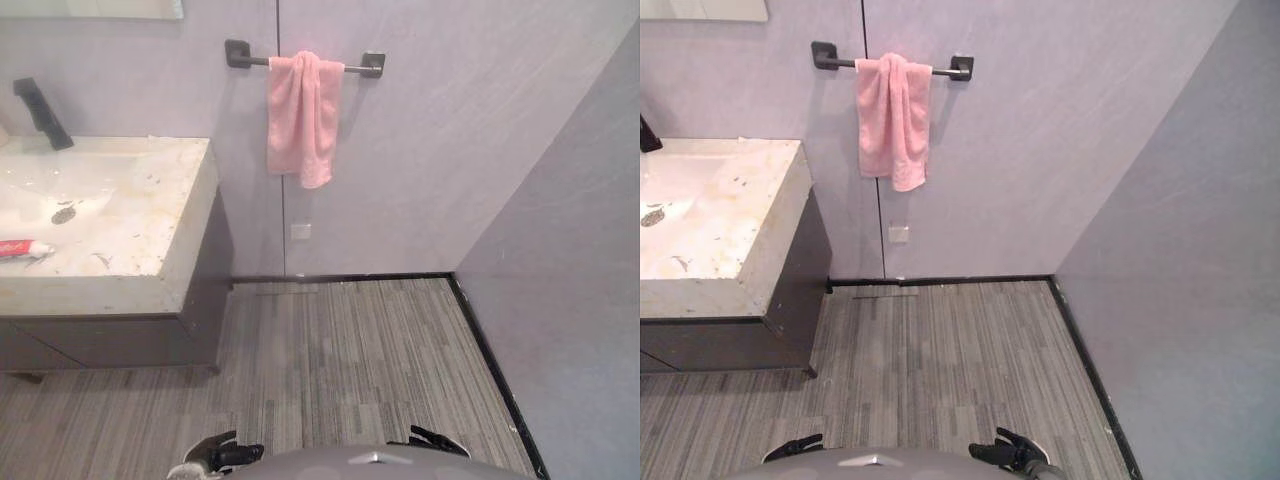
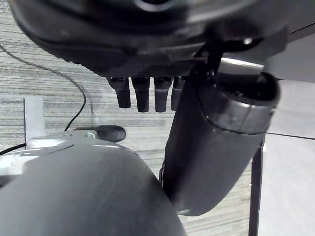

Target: Organize the bathroom.

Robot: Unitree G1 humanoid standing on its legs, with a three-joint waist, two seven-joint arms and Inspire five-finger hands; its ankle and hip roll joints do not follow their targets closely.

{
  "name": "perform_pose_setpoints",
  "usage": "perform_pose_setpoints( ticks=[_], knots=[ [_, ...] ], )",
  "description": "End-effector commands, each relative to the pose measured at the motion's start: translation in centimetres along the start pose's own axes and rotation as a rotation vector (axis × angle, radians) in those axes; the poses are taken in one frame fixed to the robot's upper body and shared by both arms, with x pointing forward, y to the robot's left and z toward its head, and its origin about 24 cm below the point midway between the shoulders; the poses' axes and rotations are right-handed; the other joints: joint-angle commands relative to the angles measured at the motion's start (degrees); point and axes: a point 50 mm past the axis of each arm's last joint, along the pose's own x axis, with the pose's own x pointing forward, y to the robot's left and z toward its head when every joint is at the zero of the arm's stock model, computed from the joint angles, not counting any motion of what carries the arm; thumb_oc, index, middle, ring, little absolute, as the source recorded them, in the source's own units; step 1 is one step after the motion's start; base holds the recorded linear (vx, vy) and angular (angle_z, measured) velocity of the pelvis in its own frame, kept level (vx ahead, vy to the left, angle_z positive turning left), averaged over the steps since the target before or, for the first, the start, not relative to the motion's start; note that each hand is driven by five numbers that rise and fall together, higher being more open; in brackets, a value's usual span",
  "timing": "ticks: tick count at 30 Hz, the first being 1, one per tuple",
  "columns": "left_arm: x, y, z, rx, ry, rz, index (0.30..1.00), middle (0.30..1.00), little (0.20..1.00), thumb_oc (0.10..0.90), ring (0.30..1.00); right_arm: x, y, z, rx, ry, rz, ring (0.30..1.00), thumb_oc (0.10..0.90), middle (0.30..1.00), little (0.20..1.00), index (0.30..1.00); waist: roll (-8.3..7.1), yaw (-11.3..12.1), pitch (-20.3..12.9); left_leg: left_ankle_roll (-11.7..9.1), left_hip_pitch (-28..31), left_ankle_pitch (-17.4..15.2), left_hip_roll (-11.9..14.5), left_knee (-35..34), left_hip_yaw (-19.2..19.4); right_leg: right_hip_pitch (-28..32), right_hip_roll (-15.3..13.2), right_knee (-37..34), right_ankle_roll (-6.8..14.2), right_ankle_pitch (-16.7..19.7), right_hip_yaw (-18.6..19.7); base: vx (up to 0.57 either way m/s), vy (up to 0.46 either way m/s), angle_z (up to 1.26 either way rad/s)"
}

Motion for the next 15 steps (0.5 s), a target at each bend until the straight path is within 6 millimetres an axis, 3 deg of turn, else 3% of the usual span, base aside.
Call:
perform_pose_setpoints(
  ticks=[1, 11, 15],
  knots=[
    [0.5, -1.5, 2.8, 0.042, -0.087, -0.056, 0.900, 0.900, 0.900, 0.800, 0.900, 0.2, -1.0, 2.1, -0.043, -0.051, -0.017, 0.900, 0.800, 0.900, 0.900, 0.900, 1.75, 0.9, 1.9, 0.1, 0.2, -3.5, 0.0, 0.1, 3.3, -0.5, 0.4, 0.5, 3.4, -0.3, -4.0, 0.00, 0.000, 0.00],
    [0.5, -0.4, 3.2, -0.115, -0.116, -0.002, 0.900, 0.900, 0.900, 0.800, 0.900, 0.2, -1.0, 3.3, -0.071, -0.125, -0.014, 0.900, 0.800, 0.900, 0.900, 0.900, 1.86, 1.1, 2.1, 0.2, 0.2, -3.4, -0.1, 0.1, 2.8, -0.2, 0.6, 0.3, 3.2, -0.3, -4.2, 0.02, -0.024, 0.02],
    [0.5, -0.1, 5.7, -0.187, -0.217, -0.011, 0.900, 0.900, 0.900, 0.800, 0.900, 0.1, -0.9, 5.8, -0.059, -0.251, -0.012, 0.900, 0.800, 0.900, 0.900, 0.900, 2.03, 0.8, 2.2, 0.0, 0.3, -3.1, 0.3, 0.1, 3.0, -0.1, 0.9, 0.3, 2.9, -0.4, -4.1, 0.05, -0.074, 0.03]
  ],
)
